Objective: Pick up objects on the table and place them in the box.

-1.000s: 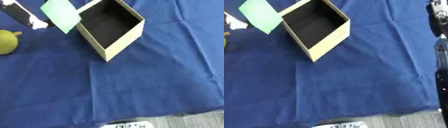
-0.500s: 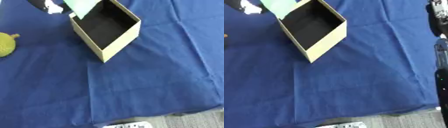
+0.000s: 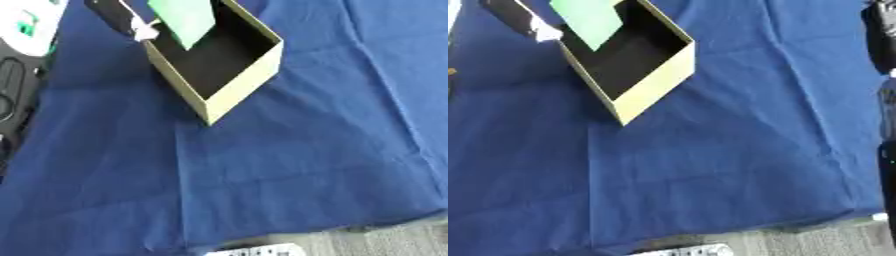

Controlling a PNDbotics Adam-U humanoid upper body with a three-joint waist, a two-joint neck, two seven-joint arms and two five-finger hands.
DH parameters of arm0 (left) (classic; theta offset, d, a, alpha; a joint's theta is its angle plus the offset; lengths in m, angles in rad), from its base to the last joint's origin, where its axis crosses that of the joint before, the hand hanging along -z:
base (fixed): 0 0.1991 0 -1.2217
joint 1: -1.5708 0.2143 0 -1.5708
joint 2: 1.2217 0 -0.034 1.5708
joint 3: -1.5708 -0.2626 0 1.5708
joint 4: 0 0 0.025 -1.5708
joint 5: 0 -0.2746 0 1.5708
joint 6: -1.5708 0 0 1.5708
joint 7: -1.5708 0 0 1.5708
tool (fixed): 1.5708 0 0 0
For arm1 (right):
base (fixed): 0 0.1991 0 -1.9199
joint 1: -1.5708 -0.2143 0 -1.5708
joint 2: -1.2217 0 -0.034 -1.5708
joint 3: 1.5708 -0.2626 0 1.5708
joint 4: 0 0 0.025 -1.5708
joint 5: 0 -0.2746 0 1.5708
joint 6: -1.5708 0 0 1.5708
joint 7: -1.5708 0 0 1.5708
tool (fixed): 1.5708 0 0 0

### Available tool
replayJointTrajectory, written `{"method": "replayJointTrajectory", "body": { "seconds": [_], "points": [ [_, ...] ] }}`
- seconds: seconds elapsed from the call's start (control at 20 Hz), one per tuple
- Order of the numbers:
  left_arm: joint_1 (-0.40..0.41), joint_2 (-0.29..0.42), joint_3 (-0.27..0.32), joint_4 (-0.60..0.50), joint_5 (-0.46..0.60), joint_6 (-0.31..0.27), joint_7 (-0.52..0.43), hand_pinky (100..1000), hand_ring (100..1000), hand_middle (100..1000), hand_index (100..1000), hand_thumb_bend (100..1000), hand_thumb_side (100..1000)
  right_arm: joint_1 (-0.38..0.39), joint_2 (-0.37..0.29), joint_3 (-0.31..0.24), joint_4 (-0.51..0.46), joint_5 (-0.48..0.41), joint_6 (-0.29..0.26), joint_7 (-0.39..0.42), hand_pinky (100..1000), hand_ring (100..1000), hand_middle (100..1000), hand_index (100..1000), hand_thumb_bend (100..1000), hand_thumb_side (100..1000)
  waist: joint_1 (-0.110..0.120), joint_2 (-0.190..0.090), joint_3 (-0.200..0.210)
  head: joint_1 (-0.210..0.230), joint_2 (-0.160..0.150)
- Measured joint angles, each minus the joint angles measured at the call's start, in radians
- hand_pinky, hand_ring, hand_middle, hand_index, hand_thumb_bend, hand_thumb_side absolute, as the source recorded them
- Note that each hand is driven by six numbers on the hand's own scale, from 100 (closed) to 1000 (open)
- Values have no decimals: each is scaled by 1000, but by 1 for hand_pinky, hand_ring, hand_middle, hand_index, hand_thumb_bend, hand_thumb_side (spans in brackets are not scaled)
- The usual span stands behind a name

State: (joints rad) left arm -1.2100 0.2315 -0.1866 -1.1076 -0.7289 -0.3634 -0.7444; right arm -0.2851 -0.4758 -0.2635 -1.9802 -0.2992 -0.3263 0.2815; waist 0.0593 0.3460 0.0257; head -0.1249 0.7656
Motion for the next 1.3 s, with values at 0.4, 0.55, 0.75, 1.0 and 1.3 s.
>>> {"method": "replayJointTrajectory", "body": {
  "seconds": [0.4,0.55,0.75,1.0,1.3],
  "points": [
    [6,-23,-7,69,-32,-21,20,832,809,742,873,231,292,-14,1,0,0,-17,-5,-5,877,758,506,725,100,599,-4,0,0,34,0],
    [8,-23,-7,77,-50,-22,22,894,896,862,953,301,342,-14,1,0,0,-25,-6,-8,877,758,505,725,100,600,-6,0,0,35,0],
    [13,-23,-6,82,-77,-38,38,926,933,897,1000,388,436,-15,1,0,0,-29,-6,-8,877,758,504,724,100,600,-7,0,0,36,0],
    [14,-24,0,75,-87,-66,66,934,948,904,1000,452,462,-14,1,0,0,-29,0,-9,877,756,503,723,100,601,-7,0,1,34,0],
    [14,-24,0,69,-89,-78,78,967,976,896,987,522,456,-14,1,0,0,-29,7,-13,878,754,501,721,100,603,-6,0,1,32,0]
  ]
}}
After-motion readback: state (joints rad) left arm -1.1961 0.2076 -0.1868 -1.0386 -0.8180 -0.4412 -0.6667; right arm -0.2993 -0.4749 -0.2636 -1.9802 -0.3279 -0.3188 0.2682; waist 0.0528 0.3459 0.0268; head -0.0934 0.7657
